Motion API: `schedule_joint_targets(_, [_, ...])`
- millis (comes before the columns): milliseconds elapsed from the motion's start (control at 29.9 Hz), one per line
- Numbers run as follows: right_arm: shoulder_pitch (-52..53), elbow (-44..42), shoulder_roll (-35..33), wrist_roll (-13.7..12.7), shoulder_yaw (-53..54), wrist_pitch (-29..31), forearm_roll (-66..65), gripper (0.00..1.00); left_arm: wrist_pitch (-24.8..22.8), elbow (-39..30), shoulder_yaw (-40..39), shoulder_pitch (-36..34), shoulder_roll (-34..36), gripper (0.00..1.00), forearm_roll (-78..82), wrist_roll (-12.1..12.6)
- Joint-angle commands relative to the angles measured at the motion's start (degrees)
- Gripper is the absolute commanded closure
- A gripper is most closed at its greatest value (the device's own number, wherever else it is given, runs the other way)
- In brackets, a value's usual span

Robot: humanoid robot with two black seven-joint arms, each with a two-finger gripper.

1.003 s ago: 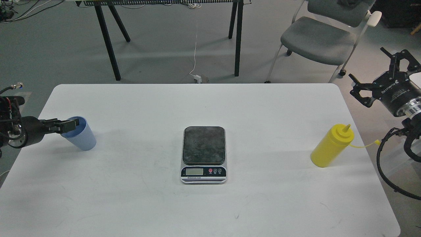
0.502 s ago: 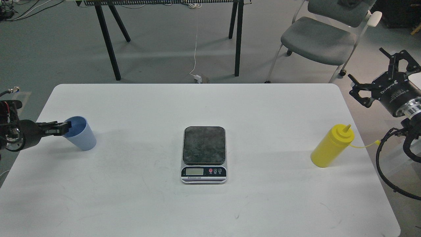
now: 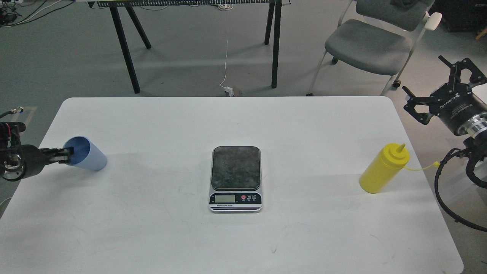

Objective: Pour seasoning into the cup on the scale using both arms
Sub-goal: 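Close the left gripper around the blue cup, then lift the blue cup with the left gripper and carry it over the scale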

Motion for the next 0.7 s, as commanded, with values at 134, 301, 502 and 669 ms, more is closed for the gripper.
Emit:
schedule_joint_targets(134, [0.00,0.00,-0.09,0.02,0.00,0.00,-0.02,0.00,-2.41,-0.59,-0.29,-0.85,0.42,0.98,-0.64,0.02])
schedule_joint_targets(301, [0.00,0.00,-0.18,0.02,0.00,0.00,-0.02,0.00,-7.16,-3.57,-0.03,-5.59,1.82,0.98,0.07,0.02])
schedule_joint_targets(502, [-0.09,0.09,-0.35,0.02,0.00,0.00,0.06,0.00,-12.78,-15.34,-0.03,-12.45,5.08,0.98,0.94,0.02])
schedule_joint_targets(669, [-0.17,0.00,-0.53,0.02,0.09,0.00,-0.02,0.00,-14.81,-20.79,-0.12,-15.62,4.64,0.98,7.08,0.02])
